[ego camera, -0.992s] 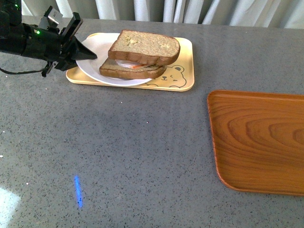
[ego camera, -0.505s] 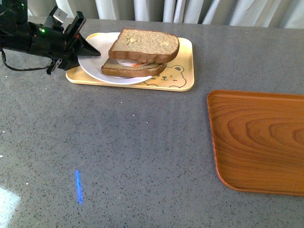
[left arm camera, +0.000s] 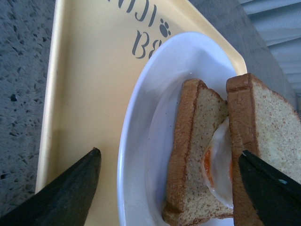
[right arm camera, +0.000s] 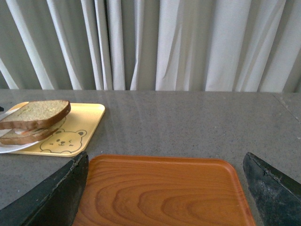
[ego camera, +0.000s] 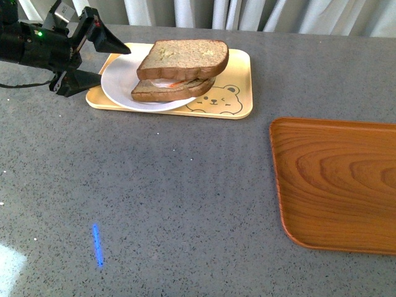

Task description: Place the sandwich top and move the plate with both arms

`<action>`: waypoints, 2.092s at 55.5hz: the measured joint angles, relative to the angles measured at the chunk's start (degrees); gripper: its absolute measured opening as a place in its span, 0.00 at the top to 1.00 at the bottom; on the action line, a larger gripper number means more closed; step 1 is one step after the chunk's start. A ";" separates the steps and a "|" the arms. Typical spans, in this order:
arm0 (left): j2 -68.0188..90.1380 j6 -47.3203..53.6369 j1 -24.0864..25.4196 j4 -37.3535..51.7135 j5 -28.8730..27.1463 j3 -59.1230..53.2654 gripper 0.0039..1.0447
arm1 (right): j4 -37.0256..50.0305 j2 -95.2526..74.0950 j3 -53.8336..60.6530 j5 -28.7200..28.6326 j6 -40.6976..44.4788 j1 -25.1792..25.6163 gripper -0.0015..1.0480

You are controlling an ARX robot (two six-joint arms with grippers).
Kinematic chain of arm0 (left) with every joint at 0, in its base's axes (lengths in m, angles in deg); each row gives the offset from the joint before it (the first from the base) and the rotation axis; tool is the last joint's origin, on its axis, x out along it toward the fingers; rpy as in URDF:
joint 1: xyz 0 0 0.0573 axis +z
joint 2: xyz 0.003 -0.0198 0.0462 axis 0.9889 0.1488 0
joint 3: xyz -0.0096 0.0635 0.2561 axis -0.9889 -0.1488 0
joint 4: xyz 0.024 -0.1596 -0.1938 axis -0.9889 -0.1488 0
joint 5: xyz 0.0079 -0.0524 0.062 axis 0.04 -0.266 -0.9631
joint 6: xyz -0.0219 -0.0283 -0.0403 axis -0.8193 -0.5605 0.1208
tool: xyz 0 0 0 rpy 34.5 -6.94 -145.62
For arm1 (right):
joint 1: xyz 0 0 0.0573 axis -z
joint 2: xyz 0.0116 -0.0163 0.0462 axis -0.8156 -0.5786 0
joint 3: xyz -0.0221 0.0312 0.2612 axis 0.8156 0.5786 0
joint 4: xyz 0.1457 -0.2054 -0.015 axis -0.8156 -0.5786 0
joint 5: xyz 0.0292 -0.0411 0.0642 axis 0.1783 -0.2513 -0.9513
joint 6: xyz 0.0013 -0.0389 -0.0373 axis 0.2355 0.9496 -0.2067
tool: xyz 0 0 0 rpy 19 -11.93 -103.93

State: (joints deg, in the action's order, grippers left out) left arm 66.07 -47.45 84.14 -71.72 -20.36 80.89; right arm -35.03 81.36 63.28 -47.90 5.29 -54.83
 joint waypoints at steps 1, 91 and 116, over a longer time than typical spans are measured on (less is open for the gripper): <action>-0.24 0.13 0.20 0.00 0.00 -0.22 0.07 | 0.00 0.00 0.00 0.00 0.00 0.00 0.09; -71.87 26.21 -2.49 53.44 -42.62 -85.00 0.99 | 0.00 0.04 0.00 0.00 0.00 0.00 0.09; -92.32 26.32 -2.56 38.93 -42.97 -90.68 0.99 | 0.00 0.04 0.00 0.00 0.00 0.00 0.09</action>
State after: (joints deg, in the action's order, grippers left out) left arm -26.25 -21.14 81.59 -32.80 -63.33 -9.79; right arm -35.03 81.40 63.28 -47.90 5.29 -54.83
